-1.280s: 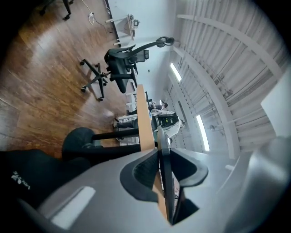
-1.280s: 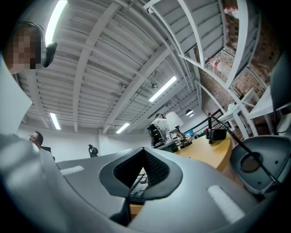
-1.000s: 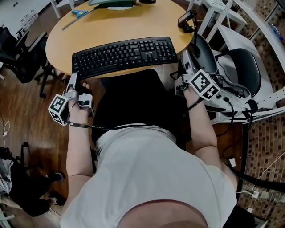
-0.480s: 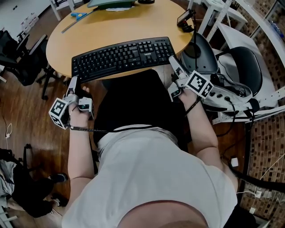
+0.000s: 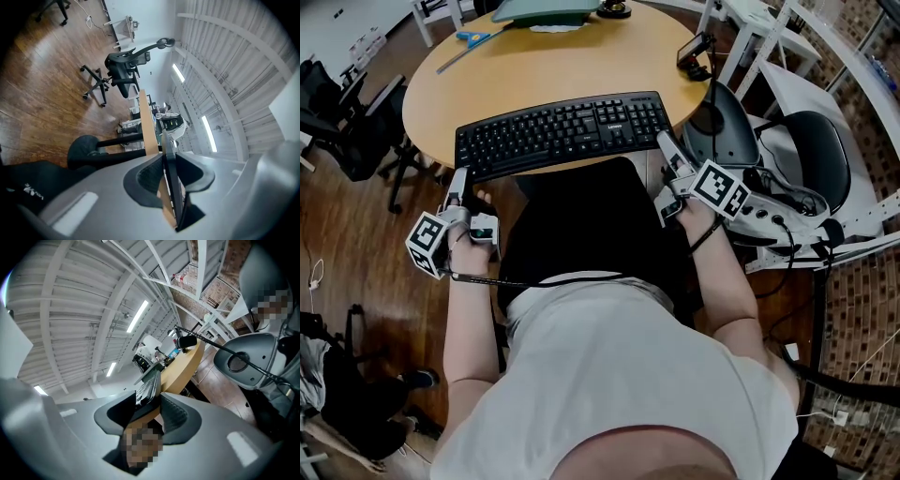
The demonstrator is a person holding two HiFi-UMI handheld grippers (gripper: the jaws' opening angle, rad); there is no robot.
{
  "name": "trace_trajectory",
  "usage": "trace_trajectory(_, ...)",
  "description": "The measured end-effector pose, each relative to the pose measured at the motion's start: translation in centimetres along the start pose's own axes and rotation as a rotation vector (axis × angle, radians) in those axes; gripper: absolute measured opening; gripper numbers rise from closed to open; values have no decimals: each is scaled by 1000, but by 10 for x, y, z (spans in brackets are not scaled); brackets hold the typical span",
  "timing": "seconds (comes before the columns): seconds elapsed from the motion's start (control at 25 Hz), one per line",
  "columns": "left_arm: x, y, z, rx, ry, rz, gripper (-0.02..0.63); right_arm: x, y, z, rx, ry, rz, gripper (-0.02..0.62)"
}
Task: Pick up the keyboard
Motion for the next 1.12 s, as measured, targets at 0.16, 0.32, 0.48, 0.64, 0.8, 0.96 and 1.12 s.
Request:
trace_trajectory(0.16,0,2,5,0,-10,3,205,2,2,-2,3,-9,9,163)
trace_trajectory(0.32,-1,-1,11,-20,-22,6,205,10,5,-5,16,-4,34,163)
trace_trajectory(0.48,0,-6,27,-57,-34,17,207,26,7,-18,43,19,72,163)
trace_trajectory(0.64,3,-14,55,-108,-59,22,208,50,12,-37,81,34,130,164)
trace_trajectory(0.8,7,-15,83,-168,-79,45,210,69,18,-57,125,36,183,164)
trace_trajectory(0.96,15,-12,103,-221,-92,69,210,78,23,-76,167,52,221,164)
trace_trajectory(1.12,16,-4,115,-257,-90,88,208,78,32,-80,155,42,227,166)
Point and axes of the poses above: the fingertips, and each gripper's own axes: y backward along the fingers, z to its right, x out of its top, the point moved 4 cm from there along y, backward along the fingers, and after that the axes turned 10 degrees about -x, right-handed, at the moved point
